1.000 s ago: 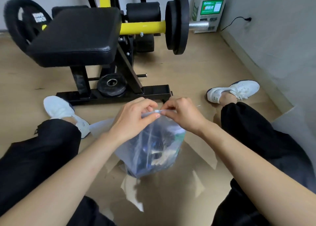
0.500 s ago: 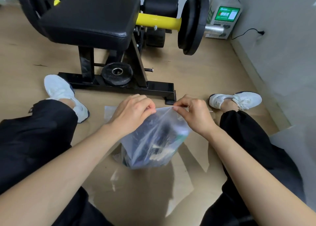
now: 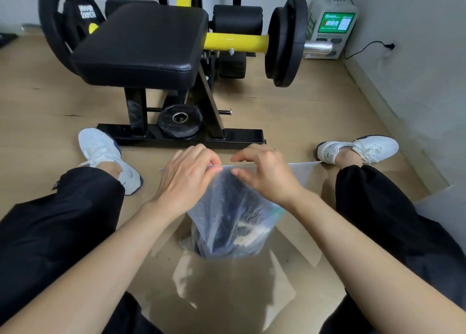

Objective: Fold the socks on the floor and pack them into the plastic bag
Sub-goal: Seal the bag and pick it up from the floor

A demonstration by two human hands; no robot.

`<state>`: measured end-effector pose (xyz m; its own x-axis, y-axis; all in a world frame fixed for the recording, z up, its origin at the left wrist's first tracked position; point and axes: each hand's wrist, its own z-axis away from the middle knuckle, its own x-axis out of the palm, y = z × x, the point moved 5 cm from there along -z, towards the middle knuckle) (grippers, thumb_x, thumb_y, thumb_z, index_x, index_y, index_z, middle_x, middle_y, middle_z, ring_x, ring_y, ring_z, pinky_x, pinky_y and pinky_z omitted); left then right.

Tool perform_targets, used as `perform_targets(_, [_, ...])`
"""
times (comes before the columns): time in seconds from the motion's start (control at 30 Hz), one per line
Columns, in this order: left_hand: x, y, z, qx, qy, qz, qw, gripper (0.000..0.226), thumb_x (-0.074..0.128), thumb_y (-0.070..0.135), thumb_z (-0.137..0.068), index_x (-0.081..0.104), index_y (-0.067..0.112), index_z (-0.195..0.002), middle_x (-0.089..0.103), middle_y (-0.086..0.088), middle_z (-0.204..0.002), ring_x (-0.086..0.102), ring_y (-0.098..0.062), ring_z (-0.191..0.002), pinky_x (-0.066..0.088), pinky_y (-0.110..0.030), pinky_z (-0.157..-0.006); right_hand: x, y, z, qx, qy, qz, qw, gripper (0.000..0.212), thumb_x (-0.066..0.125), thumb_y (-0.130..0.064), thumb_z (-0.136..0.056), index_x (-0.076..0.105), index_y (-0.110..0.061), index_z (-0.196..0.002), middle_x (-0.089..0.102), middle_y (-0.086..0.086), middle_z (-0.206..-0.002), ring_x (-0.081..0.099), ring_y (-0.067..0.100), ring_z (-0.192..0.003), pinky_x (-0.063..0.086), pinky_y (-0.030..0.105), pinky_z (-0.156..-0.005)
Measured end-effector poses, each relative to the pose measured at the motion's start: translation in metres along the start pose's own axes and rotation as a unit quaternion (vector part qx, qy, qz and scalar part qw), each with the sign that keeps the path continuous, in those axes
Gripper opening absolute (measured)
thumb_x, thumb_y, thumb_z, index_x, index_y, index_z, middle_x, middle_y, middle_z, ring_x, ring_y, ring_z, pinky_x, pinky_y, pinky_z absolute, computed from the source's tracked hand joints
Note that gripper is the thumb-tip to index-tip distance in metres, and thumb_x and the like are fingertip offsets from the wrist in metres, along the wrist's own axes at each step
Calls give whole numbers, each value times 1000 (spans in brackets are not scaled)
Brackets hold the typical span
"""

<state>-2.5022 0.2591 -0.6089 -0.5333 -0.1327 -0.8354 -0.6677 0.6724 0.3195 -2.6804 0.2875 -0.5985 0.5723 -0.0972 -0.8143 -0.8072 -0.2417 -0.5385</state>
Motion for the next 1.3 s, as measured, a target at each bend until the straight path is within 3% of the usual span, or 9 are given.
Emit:
perform_targets(0.1, [-2,-8,5,3,-8,6,1000,24,49,43,-98,61,23,-94,55,11,-88,54,-17,-82,42,-37,-72,11,-2,-5,14,-9,-36,999,4,66,-25,-89,70,-23,-88,64,-6,-89,61,17,-86,50,43,-81])
perform_targets(0.43, [-19,-44,27,-60,-32,32,997,20,51,41,-96,62,25,-94,59,13,-92,58,-14,-89,43,-38,-80,14,9,-7,10,12,-30,999,4,67,-26,-92,66,-25,-88,61,-7,-88,61,15,-85,51,40,-78])
perform_targets(0.7, [-29,-76,47,-109,-15,96,989,10,56,44,-92,61,35,-91,61,19,-91,58,-5,-86,50,-41,-75,11,15,-5,5,27,-31,999,5,67,-22,-92,66,-22,-87,60,-8,-88,61,15,-84,50,38,-78])
perform_targets(0.83, [-34,-80,53,-144,-9,94,985,18,58,51,-85,61,35,-91,62,19,-93,57,-6,-88,49,-37,-75,10,14,-4,7,28,-31,999,5,68,-20,-91,66,-20,-86,61,-6,-87,61,16,-85,50,38,-79])
perform_targets(0.93, [-39,-80,57,-171,-14,124,977,30,66,57,-78,62,43,-103,66,21,-102,59,-7,-92,48,-26,-80,8,14,-2,7,21,-26,999,4,68,-20,-91,67,-20,-87,61,-6,-87,61,16,-84,50,37,-78])
perform_targets(1.07, [-33,-64,52,-190,-29,165,967,35,77,39,-85,68,39,-118,68,21,-104,60,-5,-96,46,-13,-77,6,10,3,6,4,-21,1000,4,68,-21,-92,67,-21,-88,62,-5,-88,60,15,-85,50,36,-78])
perform_targets(1.17, [-27,-53,45,-167,-20,137,976,9,74,25,-90,76,28,-98,67,17,-91,61,-3,-88,41,-6,-71,8,10,7,9,-23,-4,1000,4,67,-24,-92,68,-22,-95,64,-5,-94,62,16,-90,50,35,-81])
perform_targets(1.3, [-29,-64,50,-177,-44,83,980,6,66,22,-96,72,22,-93,68,15,-86,62,-7,-80,40,-10,-72,-5,34,13,48,-62,104,991,16,65,-32,-91,70,-20,-101,69,2,-100,65,27,-93,51,39,-78])
